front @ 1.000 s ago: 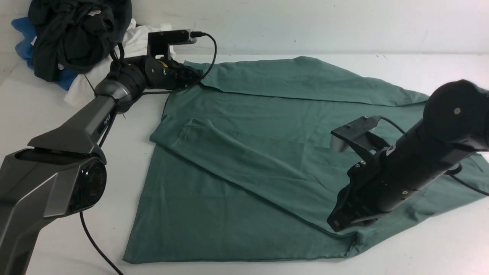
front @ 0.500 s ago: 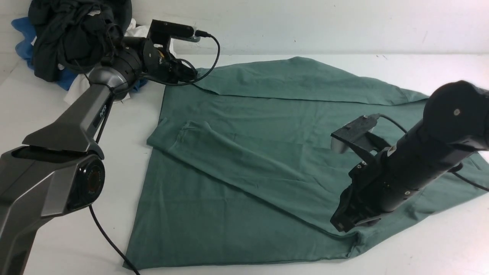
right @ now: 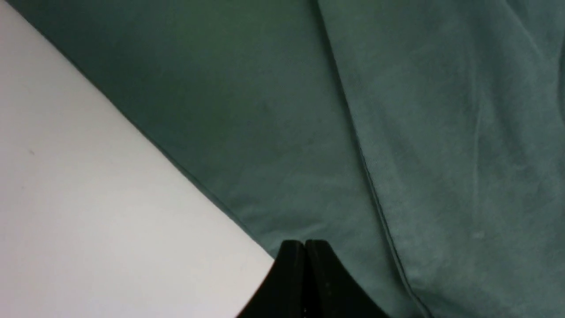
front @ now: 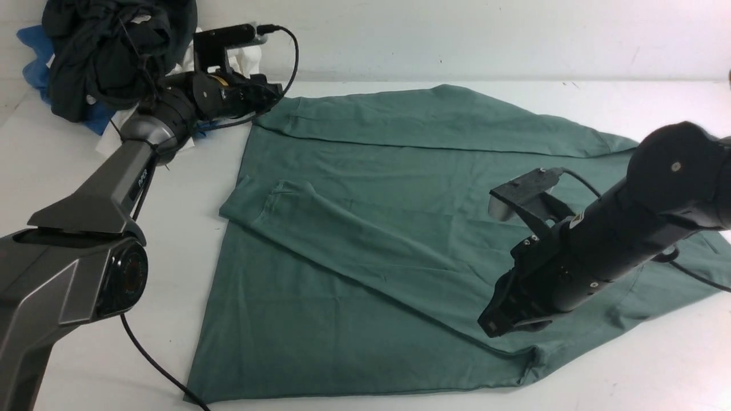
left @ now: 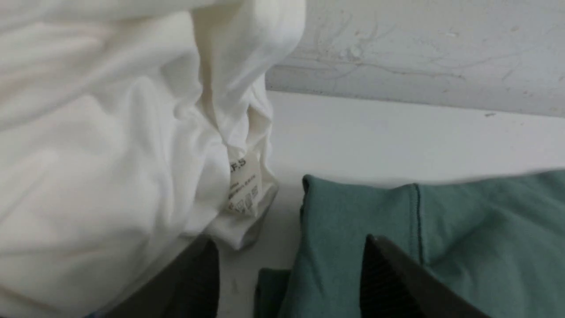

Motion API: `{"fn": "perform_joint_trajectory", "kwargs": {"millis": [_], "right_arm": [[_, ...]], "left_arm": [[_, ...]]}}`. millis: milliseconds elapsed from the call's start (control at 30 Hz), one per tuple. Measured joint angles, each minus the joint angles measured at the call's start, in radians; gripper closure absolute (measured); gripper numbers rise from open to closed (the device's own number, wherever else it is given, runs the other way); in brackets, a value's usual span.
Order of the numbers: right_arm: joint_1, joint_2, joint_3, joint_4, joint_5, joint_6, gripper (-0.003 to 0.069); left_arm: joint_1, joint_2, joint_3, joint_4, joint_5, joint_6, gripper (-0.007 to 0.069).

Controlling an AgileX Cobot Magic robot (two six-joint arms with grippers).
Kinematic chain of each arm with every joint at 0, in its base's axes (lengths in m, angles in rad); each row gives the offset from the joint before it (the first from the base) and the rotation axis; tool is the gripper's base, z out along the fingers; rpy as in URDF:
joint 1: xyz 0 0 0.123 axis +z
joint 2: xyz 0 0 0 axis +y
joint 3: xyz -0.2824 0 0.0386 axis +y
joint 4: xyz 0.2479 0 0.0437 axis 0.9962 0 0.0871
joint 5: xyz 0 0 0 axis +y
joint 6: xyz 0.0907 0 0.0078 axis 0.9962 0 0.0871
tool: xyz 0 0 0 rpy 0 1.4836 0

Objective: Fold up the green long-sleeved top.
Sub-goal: Use the left arm to clamp the cuff farthest from it

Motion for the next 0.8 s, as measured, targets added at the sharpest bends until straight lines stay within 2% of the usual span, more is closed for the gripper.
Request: {"fn": "perform_joint_trajectory", "kwargs": {"millis": [367,567,800], "right_arm": [[0.000,0.029,0.000,0.051,0.004,-0.033,0.0667],[0.000,0.031,0.000,0.051,0.007,-0.036,0.0667],[0.000,0.031,0.000,0.047,0.016,-0.045,0.0667]], "left_arm": [[0.000,0.048,0.000,-0.013,-0.039,0.100,0.0386],[-0.003,0.035,-0.003,-0.019,-0.019,0.119,0.0597],[-0.003,-0.078,-0.002,0.006,0.113,0.119,0.0612]]}}
